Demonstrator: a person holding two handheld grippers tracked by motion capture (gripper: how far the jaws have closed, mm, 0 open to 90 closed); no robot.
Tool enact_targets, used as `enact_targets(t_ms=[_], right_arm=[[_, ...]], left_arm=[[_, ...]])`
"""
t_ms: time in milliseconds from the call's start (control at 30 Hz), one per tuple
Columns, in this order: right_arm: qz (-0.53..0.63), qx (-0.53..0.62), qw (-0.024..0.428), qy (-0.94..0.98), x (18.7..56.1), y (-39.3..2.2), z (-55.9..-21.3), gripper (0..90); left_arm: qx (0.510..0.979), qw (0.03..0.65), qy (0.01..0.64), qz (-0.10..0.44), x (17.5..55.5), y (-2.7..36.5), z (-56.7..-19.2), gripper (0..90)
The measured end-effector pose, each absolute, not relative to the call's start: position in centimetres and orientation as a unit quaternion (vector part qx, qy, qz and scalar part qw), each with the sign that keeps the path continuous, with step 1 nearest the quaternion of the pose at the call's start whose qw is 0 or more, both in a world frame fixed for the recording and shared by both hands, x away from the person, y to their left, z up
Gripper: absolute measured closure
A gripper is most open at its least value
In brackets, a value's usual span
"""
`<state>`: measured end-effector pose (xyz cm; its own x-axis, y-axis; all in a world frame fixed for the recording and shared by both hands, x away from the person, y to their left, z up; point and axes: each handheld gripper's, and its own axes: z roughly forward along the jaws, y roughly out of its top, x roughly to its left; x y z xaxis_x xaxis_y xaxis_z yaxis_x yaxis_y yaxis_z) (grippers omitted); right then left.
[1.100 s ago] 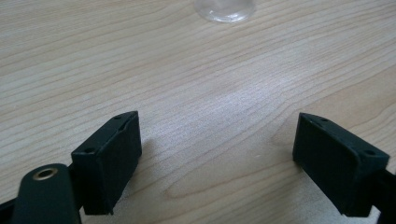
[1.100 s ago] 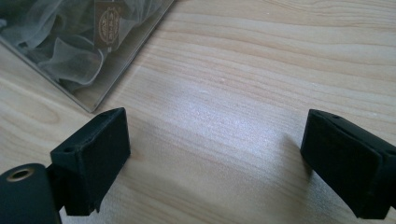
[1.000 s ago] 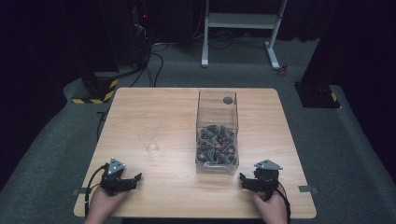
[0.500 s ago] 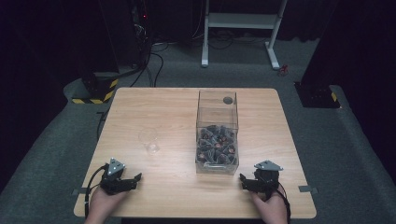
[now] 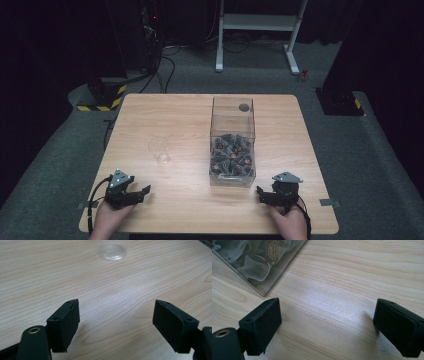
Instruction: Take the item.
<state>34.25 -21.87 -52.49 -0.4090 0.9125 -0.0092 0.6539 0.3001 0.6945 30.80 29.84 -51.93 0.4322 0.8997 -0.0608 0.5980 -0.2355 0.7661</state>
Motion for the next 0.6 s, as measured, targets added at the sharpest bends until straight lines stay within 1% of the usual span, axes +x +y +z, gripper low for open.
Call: enact_targets(t_ms=[100, 300, 600], right_arm=[[0.312, 0.502, 0.207, 0.779, 34.25, -21.87, -52.49, 7.9], [0.312, 0.502, 0.207, 0.78, 34.25, -21.86, -52.49, 7.9], [0.313, 0.5, 0.207, 0.781, 34.25, -21.87, -52.5, 7.9]], left_arm=[[0.754, 0.376, 0.498, 0.206, 30.68, 29.62, -51.64, 22.3], [0.758, 0.387, 0.479, 0.215, 30.51, 29.15, -51.27, 22.0], [0.757, 0.395, 0.472, 0.221, 30.37, 28.91, -50.98, 20.2]])
